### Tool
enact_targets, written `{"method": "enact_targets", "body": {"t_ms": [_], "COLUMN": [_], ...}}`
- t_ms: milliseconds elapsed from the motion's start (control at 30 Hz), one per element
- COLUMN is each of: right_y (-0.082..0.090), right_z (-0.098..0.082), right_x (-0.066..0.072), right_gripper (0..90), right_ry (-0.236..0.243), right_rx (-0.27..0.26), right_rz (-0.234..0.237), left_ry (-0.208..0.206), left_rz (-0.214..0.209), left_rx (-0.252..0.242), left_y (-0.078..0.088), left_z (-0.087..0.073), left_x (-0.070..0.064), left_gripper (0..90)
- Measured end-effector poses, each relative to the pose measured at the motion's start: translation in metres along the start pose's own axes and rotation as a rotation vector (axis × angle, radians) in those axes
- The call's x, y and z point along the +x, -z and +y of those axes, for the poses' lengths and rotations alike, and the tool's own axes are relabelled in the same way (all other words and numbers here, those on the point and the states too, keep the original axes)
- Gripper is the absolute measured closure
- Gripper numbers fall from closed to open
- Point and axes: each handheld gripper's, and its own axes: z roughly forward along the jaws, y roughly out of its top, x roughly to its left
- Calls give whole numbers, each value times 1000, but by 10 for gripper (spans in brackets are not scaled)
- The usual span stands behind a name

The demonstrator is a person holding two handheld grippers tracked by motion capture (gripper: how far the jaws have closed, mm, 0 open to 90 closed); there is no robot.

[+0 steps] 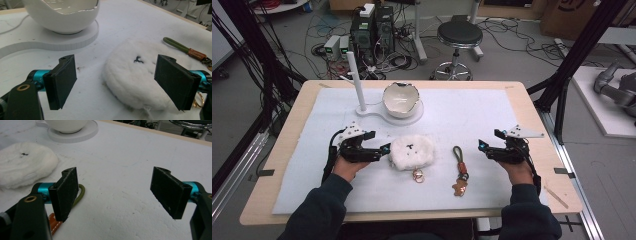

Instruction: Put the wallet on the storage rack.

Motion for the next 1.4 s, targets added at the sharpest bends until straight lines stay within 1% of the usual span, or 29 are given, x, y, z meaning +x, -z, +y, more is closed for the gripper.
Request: {"method": "enact_targets", "body": {"t_ms": [100, 167, 200, 233, 267, 300, 333, 367, 400, 433, 467, 533, 633, 667, 700, 733, 767, 900, 967, 1000, 1033, 1067, 1100, 1167, 1200, 1300, 1333, 1367, 1400], "right_y": [-3, -4, -4, -4, -4, -5, -6, -6, -6, -6, -6, -7, -8, -8, -8, -9, -9, -10, -9, -9, -9, -10, -10, -12, -15, -21, -27, -27, -34], "right_z": [1, 2, 2, 2, 2, 2, 2, 2, 2, 2, 2, 1, 1, 1, 1, 1, 1, 1, 1, 2, 2, 3, 3, 5, 7, 10, 11, 11, 13], "right_x": [2, 3, 3, 3, 3, 3, 3, 3, 3, 3, 4, 5, 5, 7, 7, 8, 8, 9, 9, 10, 10, 12, 12, 16, 22, 31, 39, 39, 48], "right_gripper": [231, 231, 231, 231, 232, 231, 231, 231, 231, 231, 231, 231, 231, 232, 232, 231, 231, 232, 232, 232, 232, 231, 231, 231, 231, 231, 231, 231, 231], "right_ry": [11, 11, 9, 9, 7, 10, 13, 13, 13, 13, 15, 15, 19, 24, 24, 31, 31, 26, 21, 19, 19, 16, 16, 15, 15, 23, 19, 19, 9], "right_rx": [3, 1, 0, 0, 2, 4, 4, 4, 6, 6, 10, 14, 18, 20, 20, 23, 23, 23, 24, 20, 20, 15, 15, 11, 12, 13, 20, 20, 28], "right_rz": [9, 11, 14, 14, 16, 19, 24, 24, 29, 29, 34, 41, 46, 48, 48, 53, 53, 57, 63, 72, 72, 95, 95, 119, 143, 176, 223, 223, 278], "left_ry": [11, 1, -12, -12, -19, -16, -18, -18, -15, -15, -17, -23, -22, -19, -13, -5, -5, -31, -30, -27, -27, -31, -31, -17, -12, -21, -25, -33, -36], "left_rz": [-16, -27, -42, -42, -45, -43, -26, -26, -29, -29, -57, -79, -76, -67, -58, -70, -70, -86, -98, -87, -87, -89, -89, -99, -106, -118, -122, -125, -126], "left_rx": [27, 69, 114, 114, 148, 160, 210, 210, 255, 255, 307, 315, 323, 319, 308, 282, 282, 242, 185, 129, 129, 75, 75, 16, -42, -79, -96, -106, -117], "left_y": [-9, -20, -33, -33, -41, -44, -55, -55, -62, -62, -67, -67, -66, -64, -62, -57, -57, -49, -43, -36, -36, -29, -29, -23, -18, -15, -14, -13, -13], "left_z": [3, 8, 10, 10, 10, 10, 9, 9, 7, 7, 3, 3, 3, 4, 5, 8, 8, 13, 17, 21, 21, 25, 25, 28, 31, 33, 34, 34, 35], "left_x": [0, 0, -2, -2, -2, -2, -2, -2, -2, -2, -3, -4, -3, -3, -2, -1, -1, -7, -9, -11, -11, -11, -11, -13, -14, -17, -19, -21, -23], "left_gripper": [206, 261, 296, 297, 297, 297, 297, 296, 297, 298, 327, 384, 516, 600, 600, 732, 752, 779, 782, 786, 789, 791, 792, 792, 793, 794, 793, 793, 793]}}
